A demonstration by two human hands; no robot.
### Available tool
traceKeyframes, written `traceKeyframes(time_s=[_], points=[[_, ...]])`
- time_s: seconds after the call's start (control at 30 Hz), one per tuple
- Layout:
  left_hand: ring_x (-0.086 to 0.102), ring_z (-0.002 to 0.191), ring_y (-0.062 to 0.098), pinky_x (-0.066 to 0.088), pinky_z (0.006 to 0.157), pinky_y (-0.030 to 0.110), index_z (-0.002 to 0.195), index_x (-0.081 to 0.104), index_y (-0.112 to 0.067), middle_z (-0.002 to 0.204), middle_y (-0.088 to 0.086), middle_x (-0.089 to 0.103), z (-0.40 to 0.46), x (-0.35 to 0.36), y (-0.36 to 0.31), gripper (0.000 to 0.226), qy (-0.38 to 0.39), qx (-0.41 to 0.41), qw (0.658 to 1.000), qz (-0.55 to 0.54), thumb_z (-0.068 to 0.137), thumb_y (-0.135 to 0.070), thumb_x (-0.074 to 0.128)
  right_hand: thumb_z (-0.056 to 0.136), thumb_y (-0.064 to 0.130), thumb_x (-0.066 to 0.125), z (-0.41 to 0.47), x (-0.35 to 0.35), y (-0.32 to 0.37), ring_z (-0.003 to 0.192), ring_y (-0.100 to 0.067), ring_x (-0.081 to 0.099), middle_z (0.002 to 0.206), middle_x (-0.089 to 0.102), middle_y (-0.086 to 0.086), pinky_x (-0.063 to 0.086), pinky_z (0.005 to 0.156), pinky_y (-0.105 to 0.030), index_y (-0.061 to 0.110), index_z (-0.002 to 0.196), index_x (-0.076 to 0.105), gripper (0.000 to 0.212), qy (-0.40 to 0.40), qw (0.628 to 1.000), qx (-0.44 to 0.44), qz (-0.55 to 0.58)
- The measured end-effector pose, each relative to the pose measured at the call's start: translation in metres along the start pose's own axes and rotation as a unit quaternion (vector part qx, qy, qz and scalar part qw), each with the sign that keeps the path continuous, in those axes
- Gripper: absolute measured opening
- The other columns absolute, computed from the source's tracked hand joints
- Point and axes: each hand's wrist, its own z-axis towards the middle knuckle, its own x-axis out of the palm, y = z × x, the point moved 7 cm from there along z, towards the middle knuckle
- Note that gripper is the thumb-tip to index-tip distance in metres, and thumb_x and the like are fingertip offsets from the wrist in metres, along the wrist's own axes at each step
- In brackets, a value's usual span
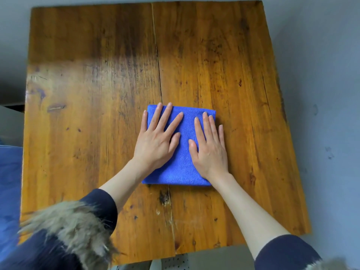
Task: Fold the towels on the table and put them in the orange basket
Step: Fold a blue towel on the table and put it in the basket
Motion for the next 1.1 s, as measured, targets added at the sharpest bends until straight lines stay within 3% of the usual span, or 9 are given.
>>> traceKeyframes(time_s=[0.13, 0.33, 0.47, 0.63, 0.73, 0.8, 0.9, 1.03, 1.1], points=[[0.004, 0.145, 0.031, 0.007, 0.115, 0.048, 0.148, 0.023, -0.017, 0.157, 0.008, 0.013, -0.005, -0.012, 0.002, 0.054, -0.003, -0.016, 0.994, -0.106, 0.098, -0.036, 0.033, 0.099, 0.027, 0.035, -0.006, -0.007, 0.001, 0.144, -0.009, -0.005, 0.158, 0.005, -0.002, -0.004, 0.117, -0.039, 0.018, 0.149, 0.019, 0.053, 0.011, 0.997, 0.018, 0.07], [0.042, 0.116, 0.028, 0.027, 0.101, 0.024, 0.137, 0.039, -0.004, 0.128, 0.019, 0.04, -0.039, -0.035, 0.04, 0.048, -0.112, -0.214, 0.922, -0.304, 0.091, -0.012, 0.054, 0.092, 0.012, 0.053, -0.033, -0.042, -0.028, 0.117, -0.023, 0.05, 0.126, 0.05, -0.01, 0.038, 0.1, -0.032, 0.005, 0.127, 0.052, 0.035, -0.126, 0.95, 0.201, 0.204], [0.05, 0.091, 0.016, 0.041, 0.087, 0.027, 0.129, 0.046, -0.009, 0.107, 0.007, 0.05, -0.055, -0.016, 0.056, 0.04, -0.032, -0.347, 0.842, -0.412, 0.092, -0.021, 0.056, 0.091, 0.029, 0.057, -0.042, -0.03, -0.045, 0.103, -0.025, 0.058, 0.102, 0.06, -0.003, 0.045, 0.093, -0.037, 0.009, 0.118, 0.055, 0.033, -0.035, 0.885, 0.366, 0.287], [0.059, 0.1, 0.022, 0.048, 0.094, 0.044, 0.116, 0.055, -0.014, 0.108, 0.006, 0.063, -0.058, -0.005, 0.061, 0.027, 0.059, -0.385, 0.775, -0.497, 0.092, -0.025, 0.057, 0.088, 0.026, 0.062, -0.036, -0.022, -0.044, 0.1, -0.034, 0.061, 0.106, 0.067, -0.019, 0.047, 0.092, -0.047, -0.008, 0.102, 0.063, 0.037, 0.031, 0.853, 0.403, 0.329], [0.058, 0.092, 0.019, 0.048, 0.09, 0.039, 0.116, 0.056, -0.012, 0.11, 0.01, 0.064, -0.053, -0.003, 0.062, 0.029, 0.103, -0.381, 0.761, -0.515, 0.089, -0.023, 0.061, 0.088, 0.022, 0.063, -0.033, -0.017, -0.043, 0.074, -0.016, 0.063, 0.099, 0.07, -0.014, 0.051, 0.063, -0.024, -0.01, 0.096, 0.064, 0.033, 0.084, 0.827, 0.415, 0.37], [0.059, 0.09, 0.019, 0.049, 0.084, 0.036, 0.118, 0.055, -0.01, 0.107, 0.011, 0.065, -0.05, -0.003, 0.062, 0.034, 0.118, -0.382, 0.748, -0.529, 0.087, -0.019, 0.065, 0.088, 0.021, 0.064, -0.032, -0.015, -0.041, 0.063, -0.002, 0.055, 0.085, 0.066, 0.0, 0.038, 0.043, -0.013, 0.004, 0.089, 0.066, 0.017, 0.127, 0.805, 0.423, 0.397], [0.059, 0.084, 0.018, 0.047, 0.072, 0.03, 0.116, 0.053, -0.013, 0.096, 0.008, 0.066, -0.048, -0.003, 0.061, 0.033, 0.126, -0.378, 0.746, -0.533, 0.085, -0.013, 0.066, 0.087, 0.02, 0.064, -0.028, -0.012, -0.038, 0.069, -0.006, 0.057, 0.088, 0.065, 0.001, 0.038, 0.051, -0.021, 0.008, 0.093, 0.063, 0.013, 0.162, 0.788, 0.419, 0.421], [0.054, 0.062, 0.009, 0.045, 0.06, 0.026, 0.108, 0.052, -0.018, 0.063, -0.005, 0.056, -0.051, -0.004, 0.058, 0.028, 0.1, -0.362, 0.77, -0.515, 0.085, -0.004, 0.059, 0.085, 0.021, 0.066, -0.024, -0.016, -0.034, 0.088, -0.022, 0.064, 0.103, 0.066, -0.008, 0.054, 0.077, -0.042, 0.002, 0.103, 0.061, 0.026, 0.128, 0.853, 0.364, 0.35], [0.052, 0.059, 0.009, 0.045, 0.059, 0.027, 0.105, 0.051, -0.019, 0.059, -0.005, 0.052, -0.058, -0.005, 0.055, 0.026, 0.09, -0.36, 0.762, -0.531, 0.086, -0.002, 0.056, 0.086, 0.019, 0.066, -0.026, -0.018, -0.03, 0.091, -0.02, 0.063, 0.109, 0.063, -0.007, 0.054, 0.074, -0.035, 0.006, 0.113, 0.056, 0.031, 0.128, 0.849, 0.349, 0.375]])
